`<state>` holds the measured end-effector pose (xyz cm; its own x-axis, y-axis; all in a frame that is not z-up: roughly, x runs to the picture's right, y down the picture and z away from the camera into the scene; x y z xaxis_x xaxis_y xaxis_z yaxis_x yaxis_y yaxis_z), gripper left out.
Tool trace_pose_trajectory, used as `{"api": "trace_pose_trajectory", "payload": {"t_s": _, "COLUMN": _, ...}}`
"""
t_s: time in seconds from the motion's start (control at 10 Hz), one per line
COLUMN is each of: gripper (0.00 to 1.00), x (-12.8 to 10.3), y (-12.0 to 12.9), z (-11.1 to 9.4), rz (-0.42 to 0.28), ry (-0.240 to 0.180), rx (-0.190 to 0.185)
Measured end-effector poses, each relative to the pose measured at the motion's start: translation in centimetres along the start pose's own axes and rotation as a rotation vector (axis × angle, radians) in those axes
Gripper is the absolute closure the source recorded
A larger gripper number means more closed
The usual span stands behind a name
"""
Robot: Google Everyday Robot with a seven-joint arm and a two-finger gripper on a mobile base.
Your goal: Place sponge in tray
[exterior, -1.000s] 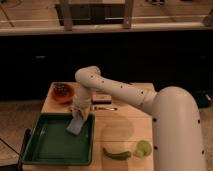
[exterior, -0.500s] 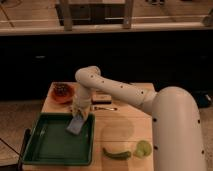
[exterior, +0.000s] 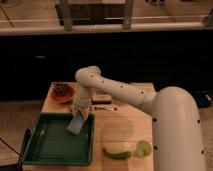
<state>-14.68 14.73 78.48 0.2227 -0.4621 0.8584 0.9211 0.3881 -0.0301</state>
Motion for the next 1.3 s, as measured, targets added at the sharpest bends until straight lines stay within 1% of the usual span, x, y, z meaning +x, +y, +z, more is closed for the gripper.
{"api": "trace_pose_trajectory", "payload": {"t_s": 0.6, "gripper": 0.94, "x": 0.1, "y": 0.0, "z": 0.0, "rz": -0.002, "ry": -0.001, "rx": 0.001}}
{"api": "trace_pose_trajectory", "payload": {"t_s": 0.8, "gripper": 0.83, "x": 0.0, "y": 0.4, "z": 0.1, "rz": -0.002, "ry": -0.001, "rx": 0.001}}
{"api": "trace_pose_trajectory", "payload": {"t_s": 0.9, "gripper": 0.73, "x": -0.2, "y": 0.6, "z": 0.0, "rz": -0.002, "ry": 0.002, "rx": 0.009}}
{"api": "trace_pose_trajectory", "payload": {"t_s": 1.0, "gripper": 0.6, "x": -0.4, "y": 0.9, "z": 0.1, "rz": -0.006, "ry": 0.005, "rx": 0.013}}
{"api": "trace_pose_trajectory", "payload": {"t_s": 1.1, "gripper": 0.53, "x": -0.6, "y": 0.9, "z": 0.1, "rz": -0.01, "ry": 0.005, "rx": 0.014}}
{"api": "trace_pose_trajectory", "payload": {"t_s": 1.2, "gripper": 0.44, "x": -0.8, "y": 1.0, "z": 0.1, "rz": -0.013, "ry": 0.007, "rx": 0.017}}
{"api": "trace_pose_trajectory", "payload": {"t_s": 1.3, "gripper": 0.32, "x": -1.0, "y": 1.3, "z": 0.1, "rz": -0.015, "ry": 0.008, "rx": 0.019}}
